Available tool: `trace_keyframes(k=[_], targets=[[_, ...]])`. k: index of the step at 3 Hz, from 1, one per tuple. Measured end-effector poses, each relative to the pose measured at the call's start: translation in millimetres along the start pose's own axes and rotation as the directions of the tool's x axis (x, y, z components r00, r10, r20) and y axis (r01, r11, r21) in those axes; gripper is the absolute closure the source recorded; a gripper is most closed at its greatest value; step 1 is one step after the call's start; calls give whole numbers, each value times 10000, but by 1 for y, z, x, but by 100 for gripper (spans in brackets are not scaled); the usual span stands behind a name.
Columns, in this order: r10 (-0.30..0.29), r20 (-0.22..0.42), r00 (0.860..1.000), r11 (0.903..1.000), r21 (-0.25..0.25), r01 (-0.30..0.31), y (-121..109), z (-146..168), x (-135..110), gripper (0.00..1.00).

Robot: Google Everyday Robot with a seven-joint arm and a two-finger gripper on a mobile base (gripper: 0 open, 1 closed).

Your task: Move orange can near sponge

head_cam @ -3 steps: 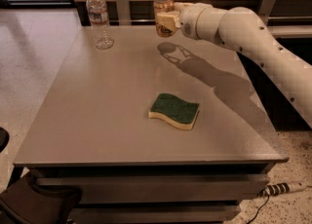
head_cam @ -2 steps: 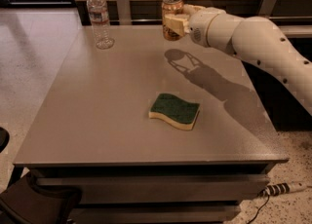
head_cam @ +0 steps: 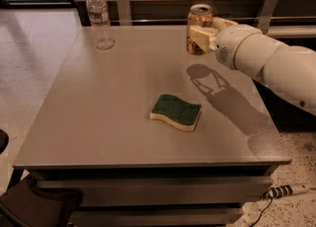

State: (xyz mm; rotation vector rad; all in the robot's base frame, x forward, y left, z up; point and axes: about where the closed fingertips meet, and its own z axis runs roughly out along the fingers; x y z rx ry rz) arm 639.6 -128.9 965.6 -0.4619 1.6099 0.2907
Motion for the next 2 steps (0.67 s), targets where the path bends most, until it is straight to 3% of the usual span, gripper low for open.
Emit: trace_keyframes(k=[2], targets=[[609,-322,9976,9888,1387,-559,3,-69,12,100]])
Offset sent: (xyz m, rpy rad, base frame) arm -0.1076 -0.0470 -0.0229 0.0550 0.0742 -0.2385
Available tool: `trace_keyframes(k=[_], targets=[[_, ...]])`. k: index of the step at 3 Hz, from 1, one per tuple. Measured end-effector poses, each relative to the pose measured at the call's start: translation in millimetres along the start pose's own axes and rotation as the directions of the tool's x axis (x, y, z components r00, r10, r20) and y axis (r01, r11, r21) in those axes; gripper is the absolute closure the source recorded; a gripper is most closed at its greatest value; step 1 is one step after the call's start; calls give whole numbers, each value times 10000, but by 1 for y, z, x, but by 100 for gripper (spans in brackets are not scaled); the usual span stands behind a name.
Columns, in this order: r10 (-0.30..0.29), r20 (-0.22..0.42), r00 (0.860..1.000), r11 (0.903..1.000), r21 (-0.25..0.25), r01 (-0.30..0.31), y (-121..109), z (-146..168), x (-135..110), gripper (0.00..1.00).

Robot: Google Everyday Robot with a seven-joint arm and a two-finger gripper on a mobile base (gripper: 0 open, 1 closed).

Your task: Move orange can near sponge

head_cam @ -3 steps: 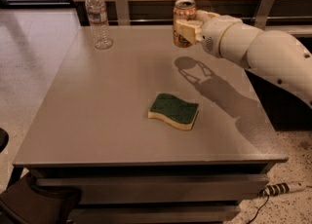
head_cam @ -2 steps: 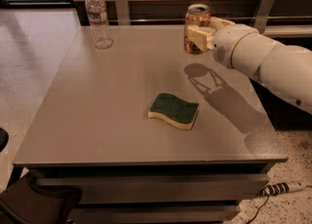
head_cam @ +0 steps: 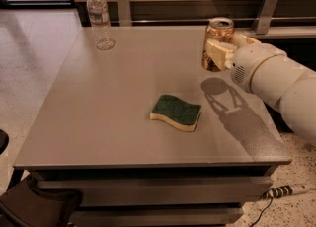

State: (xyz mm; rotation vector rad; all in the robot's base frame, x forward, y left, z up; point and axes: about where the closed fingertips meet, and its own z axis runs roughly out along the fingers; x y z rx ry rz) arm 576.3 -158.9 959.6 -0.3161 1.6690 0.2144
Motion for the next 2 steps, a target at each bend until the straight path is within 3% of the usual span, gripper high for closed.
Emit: trace_keyframes(k=[1,2], targets=[[436,-120,9990,9973,599,-428,6,-29,29,100],[682,-162,9975,9939,878,-666,9,-41,49,100]])
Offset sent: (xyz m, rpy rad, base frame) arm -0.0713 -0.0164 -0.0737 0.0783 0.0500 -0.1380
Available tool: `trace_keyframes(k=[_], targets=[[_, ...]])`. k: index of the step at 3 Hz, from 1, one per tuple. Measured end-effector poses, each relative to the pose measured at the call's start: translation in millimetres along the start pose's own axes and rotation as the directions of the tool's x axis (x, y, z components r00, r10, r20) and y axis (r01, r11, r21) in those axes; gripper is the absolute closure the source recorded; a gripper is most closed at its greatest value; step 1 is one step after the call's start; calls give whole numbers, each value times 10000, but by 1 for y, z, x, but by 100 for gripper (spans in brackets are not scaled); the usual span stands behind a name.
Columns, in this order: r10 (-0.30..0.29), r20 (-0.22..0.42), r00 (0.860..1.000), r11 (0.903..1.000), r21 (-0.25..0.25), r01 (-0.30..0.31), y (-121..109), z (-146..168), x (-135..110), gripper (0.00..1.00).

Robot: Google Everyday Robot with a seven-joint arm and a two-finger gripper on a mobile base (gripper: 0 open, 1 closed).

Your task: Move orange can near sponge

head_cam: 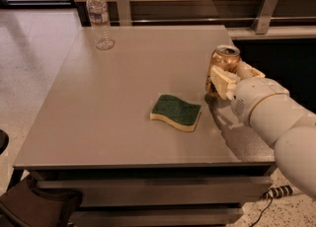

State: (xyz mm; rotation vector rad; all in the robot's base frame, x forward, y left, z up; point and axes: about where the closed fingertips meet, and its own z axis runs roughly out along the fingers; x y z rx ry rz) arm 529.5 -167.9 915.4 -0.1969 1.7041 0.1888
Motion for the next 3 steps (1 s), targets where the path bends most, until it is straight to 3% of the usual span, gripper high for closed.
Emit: trace_keyframes(k=[2,3], targets=[[296,-346,9990,9965,787,-268,-5,-22,43,100],[234,-325,9992,9969,759,-209,-2,-21,40,72]])
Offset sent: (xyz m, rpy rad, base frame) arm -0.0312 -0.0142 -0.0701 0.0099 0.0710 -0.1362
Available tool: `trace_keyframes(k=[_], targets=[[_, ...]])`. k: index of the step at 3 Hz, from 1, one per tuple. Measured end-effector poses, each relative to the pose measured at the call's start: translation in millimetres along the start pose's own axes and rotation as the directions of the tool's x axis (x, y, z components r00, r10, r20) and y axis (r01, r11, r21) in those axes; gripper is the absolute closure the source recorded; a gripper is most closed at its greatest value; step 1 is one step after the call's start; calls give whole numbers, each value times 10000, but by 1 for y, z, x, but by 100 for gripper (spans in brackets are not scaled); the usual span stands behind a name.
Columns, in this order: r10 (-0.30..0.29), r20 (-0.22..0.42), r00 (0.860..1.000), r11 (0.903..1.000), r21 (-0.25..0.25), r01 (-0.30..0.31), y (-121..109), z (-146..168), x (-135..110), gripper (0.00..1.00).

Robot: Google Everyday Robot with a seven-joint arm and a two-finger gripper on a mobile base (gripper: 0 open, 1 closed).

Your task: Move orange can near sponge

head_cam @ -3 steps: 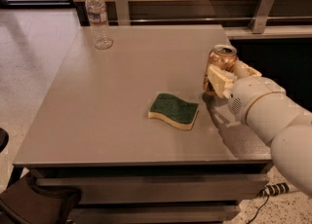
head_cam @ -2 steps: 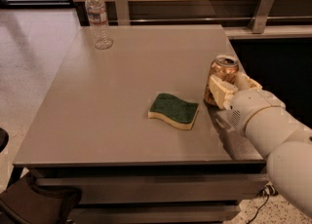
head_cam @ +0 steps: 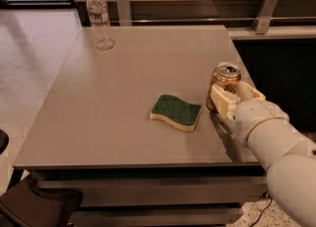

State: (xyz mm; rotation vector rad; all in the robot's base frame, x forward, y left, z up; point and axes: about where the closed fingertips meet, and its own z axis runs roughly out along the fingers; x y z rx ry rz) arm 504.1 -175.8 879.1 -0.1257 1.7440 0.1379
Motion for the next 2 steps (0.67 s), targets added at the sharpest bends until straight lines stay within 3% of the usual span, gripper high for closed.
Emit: trace_keyframes(k=[1,2], targets=[[-36,11,10000,10000,-1,36,1,0,-1,50],[-99,33,9999,10000,-6,99,3,-1,-4,20]])
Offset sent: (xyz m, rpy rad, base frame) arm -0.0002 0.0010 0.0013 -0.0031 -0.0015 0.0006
